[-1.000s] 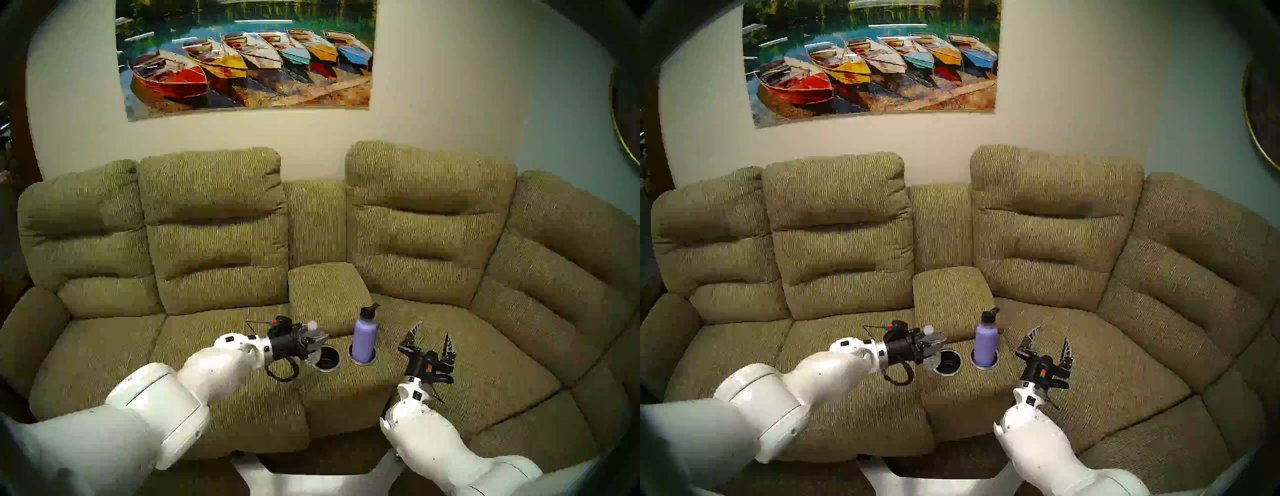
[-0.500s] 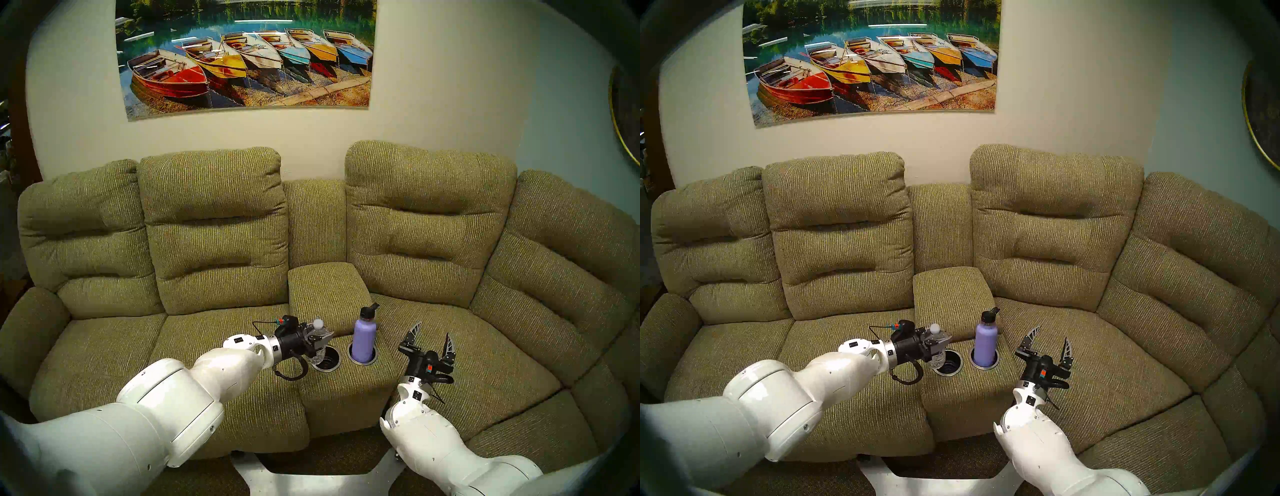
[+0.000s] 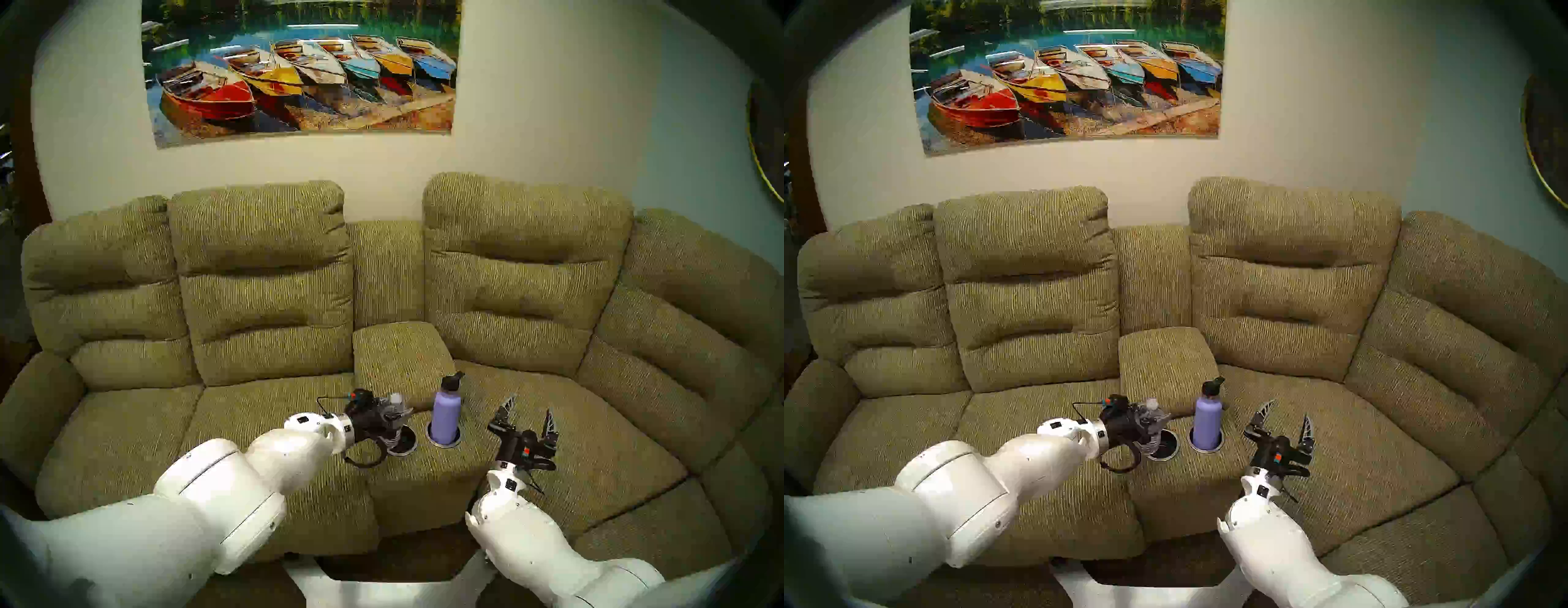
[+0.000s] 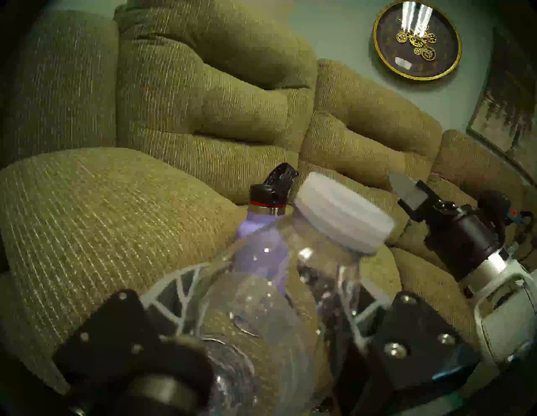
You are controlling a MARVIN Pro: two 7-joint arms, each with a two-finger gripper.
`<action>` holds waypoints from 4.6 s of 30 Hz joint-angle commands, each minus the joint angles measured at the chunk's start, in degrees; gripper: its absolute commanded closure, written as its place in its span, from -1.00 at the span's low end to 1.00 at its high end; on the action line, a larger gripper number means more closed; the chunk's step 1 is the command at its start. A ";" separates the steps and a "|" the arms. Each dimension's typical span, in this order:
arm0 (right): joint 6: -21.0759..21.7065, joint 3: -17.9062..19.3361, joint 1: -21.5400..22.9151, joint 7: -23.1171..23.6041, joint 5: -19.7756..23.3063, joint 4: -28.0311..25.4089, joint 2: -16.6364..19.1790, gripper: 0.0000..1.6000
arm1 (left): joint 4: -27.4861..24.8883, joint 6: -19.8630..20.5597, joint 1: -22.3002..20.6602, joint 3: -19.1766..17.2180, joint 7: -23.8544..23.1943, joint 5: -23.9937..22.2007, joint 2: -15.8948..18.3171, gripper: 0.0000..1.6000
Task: Put bottles into cup holders
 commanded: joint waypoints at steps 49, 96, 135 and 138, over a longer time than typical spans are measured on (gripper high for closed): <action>-0.17 -0.25 0.53 -0.35 -0.03 -0.31 -0.09 -1.00 | 1.03 -8.62 3.56 7.14 7.37 7.90 -0.51 1.00; -0.20 -0.63 0.61 -0.73 0.00 -0.34 -0.01 -1.00 | 0.68 -9.29 3.53 -0.36 2.15 1.92 -1.08 1.00; -0.26 -0.78 0.47 -0.59 0.38 -0.91 0.16 -1.00 | -11.00 -20.59 9.29 -2.85 -15.53 0.16 5.86 -1.00; -0.26 -0.96 0.41 -0.31 0.22 -0.95 0.33 -1.00 | -13.74 -23.76 10.84 -3.23 -18.47 -0.79 6.67 -1.00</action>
